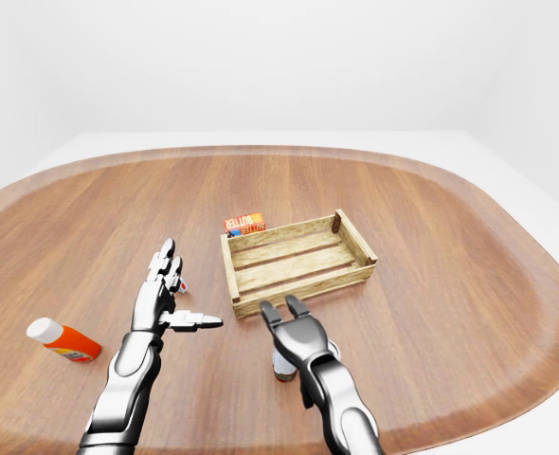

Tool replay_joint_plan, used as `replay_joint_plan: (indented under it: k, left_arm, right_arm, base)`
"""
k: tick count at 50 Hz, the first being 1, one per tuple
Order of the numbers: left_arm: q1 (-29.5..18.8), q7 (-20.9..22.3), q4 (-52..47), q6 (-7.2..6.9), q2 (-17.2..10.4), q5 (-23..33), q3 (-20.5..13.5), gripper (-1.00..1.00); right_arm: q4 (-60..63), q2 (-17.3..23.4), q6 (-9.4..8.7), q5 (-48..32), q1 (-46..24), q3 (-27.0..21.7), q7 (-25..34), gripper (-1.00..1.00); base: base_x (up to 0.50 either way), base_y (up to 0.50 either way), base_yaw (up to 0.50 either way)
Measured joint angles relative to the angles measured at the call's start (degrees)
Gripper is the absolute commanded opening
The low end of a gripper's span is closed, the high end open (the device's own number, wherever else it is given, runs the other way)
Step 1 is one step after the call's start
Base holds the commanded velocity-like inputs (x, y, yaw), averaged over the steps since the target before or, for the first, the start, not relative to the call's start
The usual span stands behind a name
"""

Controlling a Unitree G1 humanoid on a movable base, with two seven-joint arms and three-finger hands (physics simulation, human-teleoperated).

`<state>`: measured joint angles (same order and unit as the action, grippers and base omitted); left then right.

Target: Pick up the tomato sauce, and put it in the wooden tray.

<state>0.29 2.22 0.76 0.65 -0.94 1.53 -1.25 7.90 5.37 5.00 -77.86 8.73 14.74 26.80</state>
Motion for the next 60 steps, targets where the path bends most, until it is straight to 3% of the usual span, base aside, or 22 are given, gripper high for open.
replay_joint_plan:
  k: [36, 60]
  left_arm:
    - [0.0, 0.0, 0.0, -0.07, 0.0, 0.0, 0.0, 1.0]
    - [0.0, 0.0, 0.0, -0.1, 0.0, -0.1, 0.0, 1.0]
  right_arm:
    - [-14.5, 0.7, 0.0, -0.8, -5.4, -3.0, -5.5, 1.0]
    - [-6.6, -1.6, 0.0, -0.7, -3.5, 1.0, 0.4, 1.0]
  base:
    - [0.0, 0.0, 0.0]
    - [0.0, 0.0, 0.0]
